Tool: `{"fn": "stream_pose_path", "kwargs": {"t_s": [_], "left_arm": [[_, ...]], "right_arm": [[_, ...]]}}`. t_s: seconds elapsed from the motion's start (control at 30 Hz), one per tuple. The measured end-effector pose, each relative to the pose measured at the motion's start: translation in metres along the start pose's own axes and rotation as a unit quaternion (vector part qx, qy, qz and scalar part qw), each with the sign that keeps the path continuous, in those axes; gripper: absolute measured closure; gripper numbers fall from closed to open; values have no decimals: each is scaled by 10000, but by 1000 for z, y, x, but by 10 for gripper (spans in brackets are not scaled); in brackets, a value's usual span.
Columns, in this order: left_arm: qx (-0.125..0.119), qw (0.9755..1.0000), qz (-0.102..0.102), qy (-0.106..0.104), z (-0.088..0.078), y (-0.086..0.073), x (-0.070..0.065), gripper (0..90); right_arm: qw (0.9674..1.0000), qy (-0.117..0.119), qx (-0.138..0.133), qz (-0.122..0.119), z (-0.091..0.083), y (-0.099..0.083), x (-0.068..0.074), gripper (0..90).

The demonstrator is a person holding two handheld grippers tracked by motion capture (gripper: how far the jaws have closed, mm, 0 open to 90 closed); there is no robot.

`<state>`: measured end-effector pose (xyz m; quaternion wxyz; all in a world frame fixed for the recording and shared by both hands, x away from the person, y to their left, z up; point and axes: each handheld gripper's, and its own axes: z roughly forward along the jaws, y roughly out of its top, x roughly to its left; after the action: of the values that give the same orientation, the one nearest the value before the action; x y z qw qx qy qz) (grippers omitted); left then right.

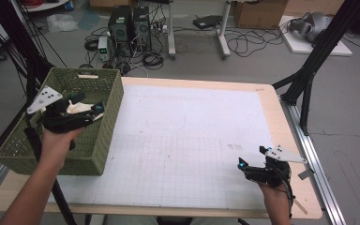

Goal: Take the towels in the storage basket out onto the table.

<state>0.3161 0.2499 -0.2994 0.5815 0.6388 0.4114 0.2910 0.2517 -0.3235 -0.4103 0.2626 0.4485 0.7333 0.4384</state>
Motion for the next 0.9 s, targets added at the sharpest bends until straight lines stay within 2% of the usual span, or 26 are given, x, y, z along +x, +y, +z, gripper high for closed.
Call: {"fn": "stream_pose_path", "kwargs": {"t_s": [0.1, 0.17, 0.33, 0.43, 0.53, 0.63, 0.73, 0.83, 0.9], "left_arm": [[195, 9994, -59, 273, 5, 0, 22, 188], [382, 9981, -118, 472, 9, -3, 36, 187], [648, 9934, -250, 913, 15, -12, 63, 187], [871, 9905, -290, 1028, 18, -18, 74, 187], [1120, 9862, -265, 1192, 22, -23, 83, 188], [1307, 9813, -346, 1367, 26, -27, 93, 188], [1555, 9737, -432, 1607, 28, -32, 102, 188], [1727, 9682, -504, 1741, 30, -36, 109, 188], [1899, 9614, -531, 1921, 33, -41, 115, 188]], "right_arm": [[10000, 9, 12, -28, 1, 0, 0, 83], [10000, 13, 18, -23, 1, 0, 0, 83], [10000, -24, 44, -29, 2, -1, 0, 83], [10000, -55, 74, 0, 2, -2, -1, 83], [9999, -75, 77, 27, 2, -2, -2, 83], [9999, -73, 71, 6, 2, -2, -2, 83], [9999, -71, 86, -5, 1, -2, 0, 83], [9999, -76, 108, -11, 2, -2, -1, 83], [9999, -78, 123, -16, 3, -3, -2, 83]]}}
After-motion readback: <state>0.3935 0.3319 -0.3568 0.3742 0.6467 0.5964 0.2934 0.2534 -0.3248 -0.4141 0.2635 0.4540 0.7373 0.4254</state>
